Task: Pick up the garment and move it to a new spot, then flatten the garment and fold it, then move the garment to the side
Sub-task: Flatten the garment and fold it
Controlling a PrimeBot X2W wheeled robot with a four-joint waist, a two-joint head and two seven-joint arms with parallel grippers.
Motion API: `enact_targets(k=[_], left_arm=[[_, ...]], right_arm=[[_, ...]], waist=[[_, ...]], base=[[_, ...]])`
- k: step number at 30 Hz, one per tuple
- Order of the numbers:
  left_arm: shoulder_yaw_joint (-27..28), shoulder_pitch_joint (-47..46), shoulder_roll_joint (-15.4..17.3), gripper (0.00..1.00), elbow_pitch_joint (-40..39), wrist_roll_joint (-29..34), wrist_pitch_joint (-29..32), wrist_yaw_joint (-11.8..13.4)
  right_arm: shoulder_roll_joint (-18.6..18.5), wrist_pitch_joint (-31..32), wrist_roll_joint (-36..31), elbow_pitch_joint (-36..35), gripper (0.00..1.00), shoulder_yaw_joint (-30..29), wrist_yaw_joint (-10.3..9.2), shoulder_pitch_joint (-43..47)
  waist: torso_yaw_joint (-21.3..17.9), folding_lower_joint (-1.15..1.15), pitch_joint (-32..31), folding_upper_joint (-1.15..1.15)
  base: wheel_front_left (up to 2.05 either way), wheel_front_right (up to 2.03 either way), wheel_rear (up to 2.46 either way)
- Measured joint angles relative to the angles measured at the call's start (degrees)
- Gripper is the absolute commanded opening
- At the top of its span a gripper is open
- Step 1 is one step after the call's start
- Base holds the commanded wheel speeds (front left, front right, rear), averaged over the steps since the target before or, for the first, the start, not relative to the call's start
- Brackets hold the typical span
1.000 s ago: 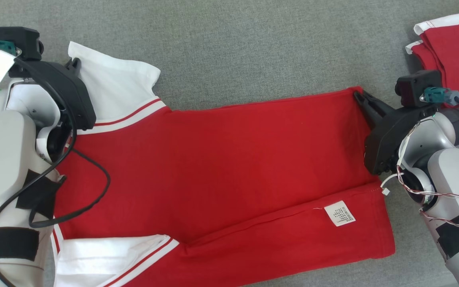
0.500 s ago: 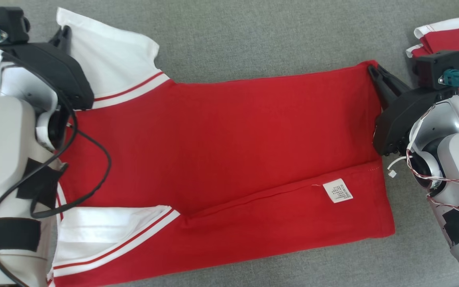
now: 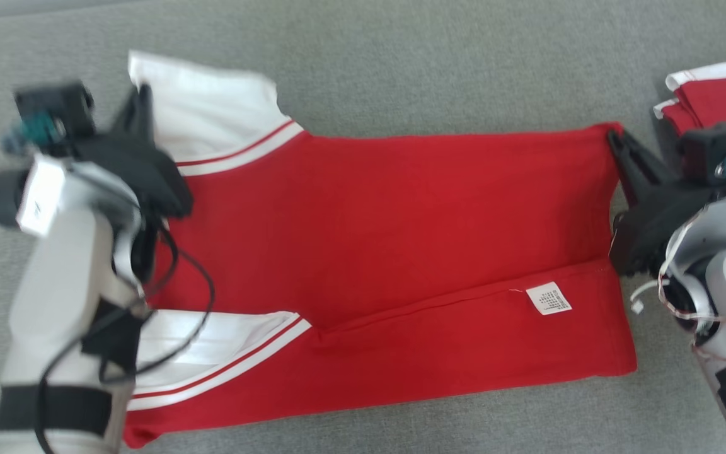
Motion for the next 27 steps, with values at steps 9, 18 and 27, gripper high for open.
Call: enact_targets(k=[9,18,27], left_arm=[[-0.68,11.70,-1.43,0.00,-8.25,-1.93,-7.47,-0.48],[-2.47,26.89,-1.94,0.00,-21.32,-2.37,-13.43,0.07],[-4.10,34.35,-2.12,0.00,-30.27,-4.21,-13.66,0.02]], right_arm=[[-1.29,-1.68,1.24,-4.87,0.00,-2.13,-0.51,7.61],[-2.72,-1.63,1.23,-7.20,0.00,-3.36,-1.60,10.50],[-3.07,-0.83,1.19,-7.48,0.00,-3.66,-2.52,11.85]], waist=[[2.05,0.00,-2.47,0.00],[4.03,0.00,-4.19,0.00],[5.96,0.01,-4.99,0.00]], base=[[0.00,0.00,0.00],[0.00,0.00,0.00],[0.00,0.00,0.00]])
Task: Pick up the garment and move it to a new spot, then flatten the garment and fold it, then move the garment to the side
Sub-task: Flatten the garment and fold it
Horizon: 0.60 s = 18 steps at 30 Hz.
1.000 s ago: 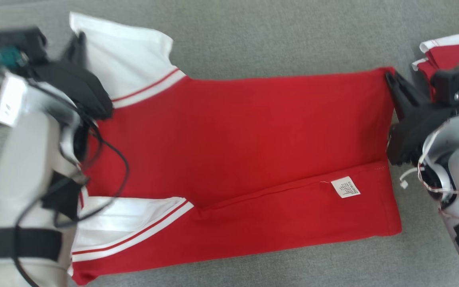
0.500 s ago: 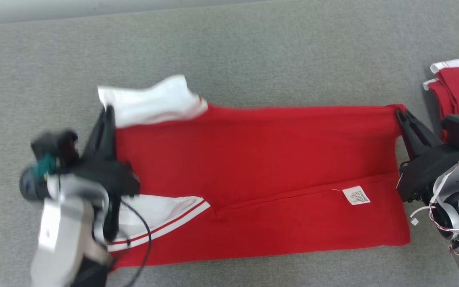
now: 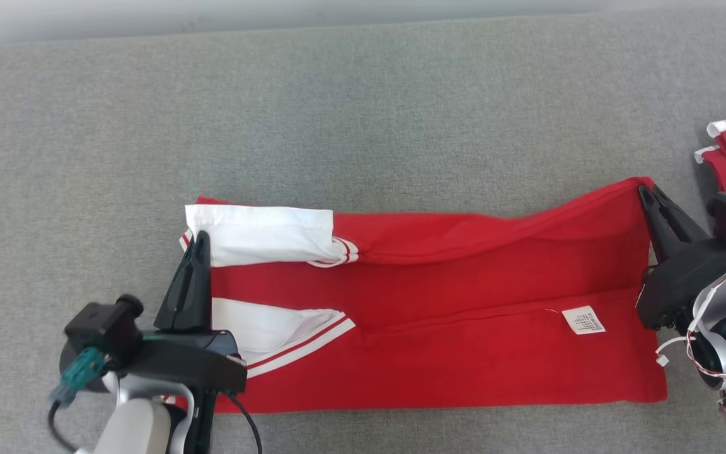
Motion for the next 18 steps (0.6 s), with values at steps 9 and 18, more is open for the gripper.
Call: enact_targets(k=[9,18], left_arm=[[-0.30,5.57,0.09,0.00,-5.33,-2.15,2.29,0.52],[-0.76,8.23,0.09,0.00,-5.88,-3.18,5.72,1.08]], right_arm=[[0.34,1.80,0.02,0.70,0.00,0.47,-0.52,3.29],[1.18,3.19,0.02,1.42,0.00,1.40,-1.00,4.52]], waist=[[0.51,0.00,-1.66,0.00],[0.12,0.00,-1.77,0.00]], base=[[0.00,0.00,0.00],[0.00,0.00,0.00]])
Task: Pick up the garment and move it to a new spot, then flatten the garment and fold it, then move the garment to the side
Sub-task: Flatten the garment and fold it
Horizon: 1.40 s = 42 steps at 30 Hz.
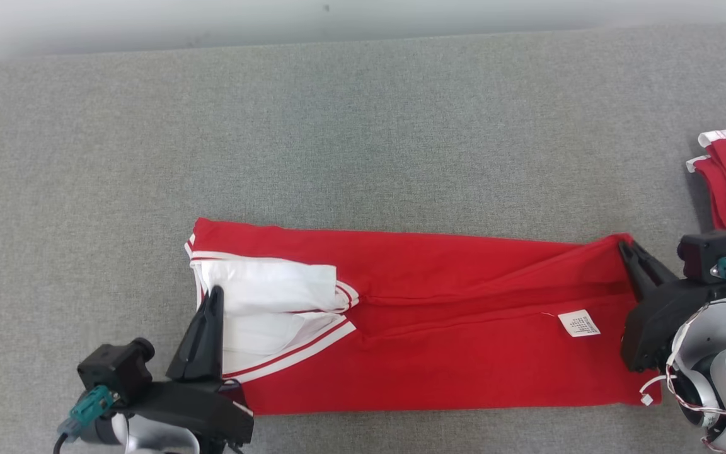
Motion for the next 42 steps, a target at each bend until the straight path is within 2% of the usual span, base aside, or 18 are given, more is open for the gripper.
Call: enact_targets(k=[2,3,4,5,19,20,21,23,25,26,27,28,34,42], left_arm=[[0.03,0.76,0.01,0.00,-0.33,-0.57,0.75,0.02],[0.02,1.07,0.01,0.00,-0.45,-1.15,1.04,0.03],[-0.02,1.36,0.01,0.00,-0.71,-1.52,1.29,0.33],[-0.12,1.61,0.00,0.00,-1.07,-1.54,1.49,0.53],[-0.46,6.21,0.10,0.00,-4.19,-2.91,5.02,1.23],[-0.47,6.30,0.12,0.17,-4.22,-2.93,5.09,1.22],[-0.48,6.69,0.33,0.47,-4.22,-3.08,5.50,1.21],[-0.38,7.90,0.87,0.00,-4.11,-3.31,6.48,1.35],[-0.41,8.62,0.98,0.00,-4.15,-3.32,7.03,1.44],[-0.42,8.72,1.00,0.18,-4.16,-3.32,7.14,1.46],[-0.60,8.72,1.24,0.80,-4.11,-3.28,7.84,1.46],[-0.62,8.74,1.45,1.00,-4.03,-3.28,8.13,1.51],[-0.52,9.40,2.44,1.00,-3.97,-2.85,9.06,2.08],[4.99,9.94,6.38,1.00,-4.30,0.01,9.13,5.56]], right_arm=[[0.04,0.35,0.00,0.22,0.00,0.30,0.00,0.12],[0.00,0.63,0.00,0.32,0.10,0.36,0.00,0.14],[-0.04,0.77,0.00,0.38,0.47,0.37,0.00,0.23],[-0.12,0.79,0.00,0.38,1.00,0.35,0.00,0.57],[-1.25,2.61,0.03,-0.63,1.00,-1.78,-1.27,5.80],[-1.25,2.74,0.03,-0.91,1.00,-1.97,-1.51,5.97],[-1.22,2.79,0.02,-1.96,1.00,-2.12,-1.52,5.98],[-1.03,2.80,-0.03,-3.24,1.00,-2.10,-1.78,5.98],[-1.02,2.97,-0.04,-4.23,1.00,-2.24,-1.98,6.25],[-1.02,3.20,-0.04,-4.56,1.00,-2.33,-2.01,6.51],[-1.01,3.30,-0.04,-4.86,1.00,-2.41,-2.01,6.85],[-1.00,3.35,-0.04,-5.04,1.00,-2.43,-2.02,7.13],[-0.73,3.87,-0.13,-7.28,1.00,-2.81,-2.44,7.76],[-0.88,4.09,-1.55,-9.05,1.00,-4.81,-2.60,8.50]], waist=[[-0.11,0.00,-0.24,0.00],[-0.13,0.00,-0.34,0.00],[-0.12,0.00,-0.48,0.00],[-0.08,0.00,-0.61,0.00],[1.31,0.00,-3.44,0.00],[1.41,0.00,-3.65,0.00],[1.54,0.00,-4.05,0.00],[1.45,0.00,-4.61,0.00],[1.28,-0.01,-4.84,0.00],[1.21,-0.01,-4.91,0.00],[1.17,0.00,-4.95,0.01],[1.14,0.00,-4.98,0.01],[1.02,0.00,-5.14,0.01],[0.79,0.00,-5.98,0.01]], base=[[0.00,0.00,0.00],[0.00,0.00,0.00],[0.00,0.00,0.00],[0.00,0.00,0.00],[0.00,0.00,0.00],[0.00,0.00,0.00],[0.00,0.00,0.00],[0.00,0.00,0.00],[0.00,0.00,0.00],[0.00,0.00,0.00],[0.00,0.00,0.00],[0.00,0.00,0.00],[0.00,0.00,0.00],[0.00,0.00,0.00]])
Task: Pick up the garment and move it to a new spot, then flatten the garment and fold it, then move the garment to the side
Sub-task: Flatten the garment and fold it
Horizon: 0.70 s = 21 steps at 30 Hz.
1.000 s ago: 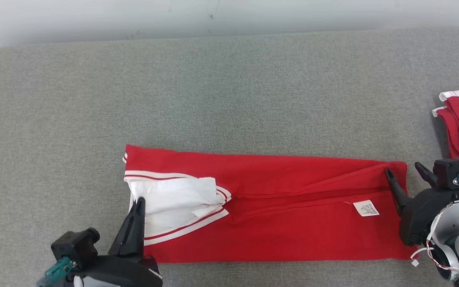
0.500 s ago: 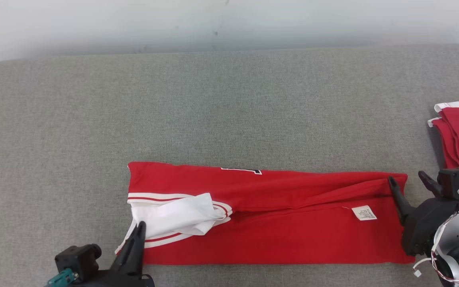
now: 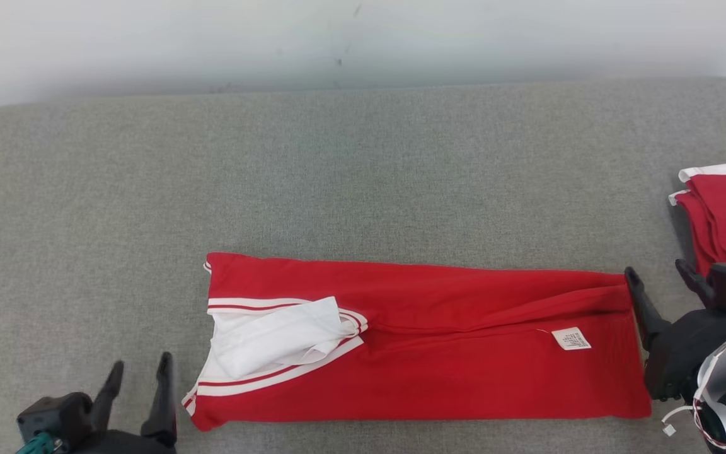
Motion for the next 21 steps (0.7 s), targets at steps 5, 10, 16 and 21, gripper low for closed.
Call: enact_targets(k=[5,10,16,21], left_arm=[[-1.75,-1.56,-1.63,1.00,-7.37,9.42,-11.80,0.91],[-2.48,-1.56,-1.66,1.00,-6.60,11.54,-14.81,0.92],[-0.94,-1.52,-1.71,1.00,-4.71,11.50,-15.29,0.93],[-0.85,-1.45,-1.49,1.00,-2.93,10.80,-15.73,0.92]], right_arm=[[6.13,-12.13,-2.85,-5.30,1.00,-1.15,-0.37,1.91],[8.39,-16.83,-2.93,-3.99,1.00,0.00,-0.37,1.91],[9.51,-21.94,-2.74,-0.83,1.00,0.62,0.20,3.13],[10.20,-26.08,-2.54,1.98,1.00,0.57,0.66,3.26]], waist=[[-1.22,0.00,-2.53,0.00],[-2.79,0.00,-3.51,0.00],[-5.01,0.00,-5.20,0.00],[-6.26,0.00,-7.06,-0.01]], base=[[0.00,0.00,0.00],[0.00,0.00,0.00],[0.00,0.00,0.00],[0.00,0.00,0.00]])
